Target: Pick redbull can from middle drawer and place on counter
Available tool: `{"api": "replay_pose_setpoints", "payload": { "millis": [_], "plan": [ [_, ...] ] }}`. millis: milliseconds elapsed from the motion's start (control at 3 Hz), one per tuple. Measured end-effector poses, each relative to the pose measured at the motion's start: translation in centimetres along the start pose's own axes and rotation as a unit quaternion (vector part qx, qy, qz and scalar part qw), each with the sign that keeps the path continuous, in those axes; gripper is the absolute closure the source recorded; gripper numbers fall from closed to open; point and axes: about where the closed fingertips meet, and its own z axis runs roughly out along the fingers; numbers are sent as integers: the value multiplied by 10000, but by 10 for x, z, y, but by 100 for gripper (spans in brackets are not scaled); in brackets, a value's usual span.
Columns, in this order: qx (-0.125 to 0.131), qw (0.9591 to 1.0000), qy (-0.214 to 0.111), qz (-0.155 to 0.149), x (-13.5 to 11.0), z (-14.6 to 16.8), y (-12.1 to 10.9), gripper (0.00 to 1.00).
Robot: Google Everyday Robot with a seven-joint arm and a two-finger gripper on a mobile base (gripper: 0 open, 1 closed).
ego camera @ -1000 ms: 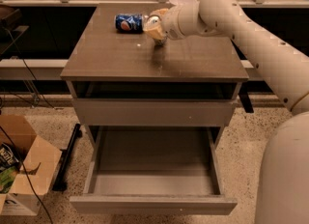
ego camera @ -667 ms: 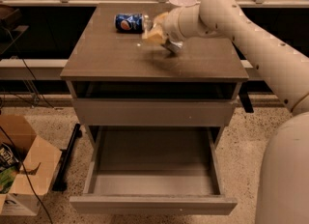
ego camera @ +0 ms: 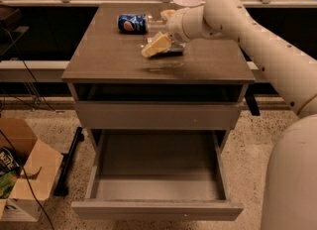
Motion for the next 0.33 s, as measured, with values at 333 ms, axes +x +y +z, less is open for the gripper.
{"api": "replay_pose_setpoints", "payload": {
  "millis": [333],
  "plan": [
    [0, 10000, 0, 0, 0, 0, 0, 0]
  ]
}}
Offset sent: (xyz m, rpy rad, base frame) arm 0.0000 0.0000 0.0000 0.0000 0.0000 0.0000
